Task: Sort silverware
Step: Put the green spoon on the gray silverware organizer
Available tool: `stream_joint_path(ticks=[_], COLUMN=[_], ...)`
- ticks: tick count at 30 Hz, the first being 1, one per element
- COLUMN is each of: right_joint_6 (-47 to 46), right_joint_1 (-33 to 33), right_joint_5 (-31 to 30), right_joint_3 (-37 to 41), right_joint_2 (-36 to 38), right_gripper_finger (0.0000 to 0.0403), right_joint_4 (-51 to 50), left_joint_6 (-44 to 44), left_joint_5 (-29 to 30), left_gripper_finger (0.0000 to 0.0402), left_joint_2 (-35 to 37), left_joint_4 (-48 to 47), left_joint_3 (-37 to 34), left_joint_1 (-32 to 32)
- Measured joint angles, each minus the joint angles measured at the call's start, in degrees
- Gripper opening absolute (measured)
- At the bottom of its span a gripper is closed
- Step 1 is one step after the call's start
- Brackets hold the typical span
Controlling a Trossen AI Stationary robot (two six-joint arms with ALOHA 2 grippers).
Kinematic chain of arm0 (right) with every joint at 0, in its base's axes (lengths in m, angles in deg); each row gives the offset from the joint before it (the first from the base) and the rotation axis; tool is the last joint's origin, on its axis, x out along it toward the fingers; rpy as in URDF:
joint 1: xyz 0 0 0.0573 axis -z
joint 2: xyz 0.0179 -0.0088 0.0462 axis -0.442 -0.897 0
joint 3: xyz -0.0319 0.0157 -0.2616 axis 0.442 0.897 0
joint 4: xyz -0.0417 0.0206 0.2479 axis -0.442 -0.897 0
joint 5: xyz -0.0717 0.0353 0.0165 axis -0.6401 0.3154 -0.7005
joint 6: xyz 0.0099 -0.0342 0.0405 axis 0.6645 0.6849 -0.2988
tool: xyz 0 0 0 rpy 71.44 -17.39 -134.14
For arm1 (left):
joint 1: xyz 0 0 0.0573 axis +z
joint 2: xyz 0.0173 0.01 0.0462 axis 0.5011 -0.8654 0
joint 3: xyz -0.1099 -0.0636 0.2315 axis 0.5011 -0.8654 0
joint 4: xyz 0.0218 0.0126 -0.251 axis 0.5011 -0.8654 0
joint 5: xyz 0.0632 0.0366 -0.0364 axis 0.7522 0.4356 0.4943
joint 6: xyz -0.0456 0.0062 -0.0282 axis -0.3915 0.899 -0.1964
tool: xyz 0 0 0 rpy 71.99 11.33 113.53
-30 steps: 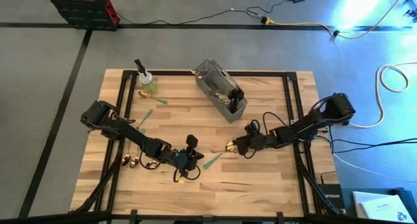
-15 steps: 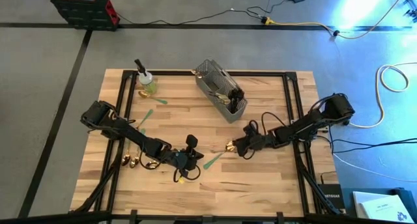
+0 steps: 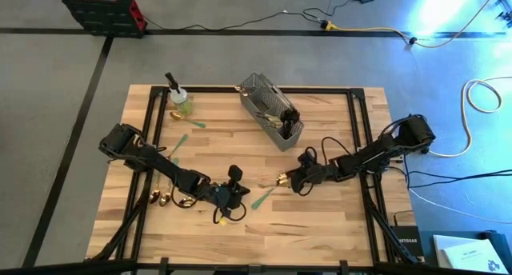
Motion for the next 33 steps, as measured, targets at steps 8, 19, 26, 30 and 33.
stream_joint_path(ticks=[8, 19, 26, 30, 33], right_joint_6=[7.1, 23.1, 31.7, 37.8, 42.1], right_joint_1=[-1.6, -1.5, -1.0, 1.1, 4.3], right_joint_5=[-2.8, -1.1, -5.3, -5.6, -5.2], right_joint_3=[-2.6, -25.0, -44.9, -55.5, -63.2], right_joint_2=[0.1, 0.1, 0.1, 0.2, 0.2], right_gripper_finger=[0.0000, 0.0000, 0.0000, 0.0000, 0.0000], right_joint_4=[5.9, -13.9, -36.5, -45.4, -52.4], left_joint_6=[-10.4, -33.6, -45.4, -52.1, -55.6], left_joint_5=[15.1, 16.0, 16.8, 13.3, 11.4], left_gripper_finger=[0.0000, 0.0000, 0.0000, 0.0000, 0.0000], left_joint_2=[7.4, 26.0, 31.2, 32.0, 32.0], left_joint_4=[-10.1, -34.0, -45.5, -43.5, -38.7], left_joint_3=[0.0, 0.0, -2.6, -8.6, -13.7], left_joint_1=[-3.6, -7.2, -7.6, -7.7, -7.6])
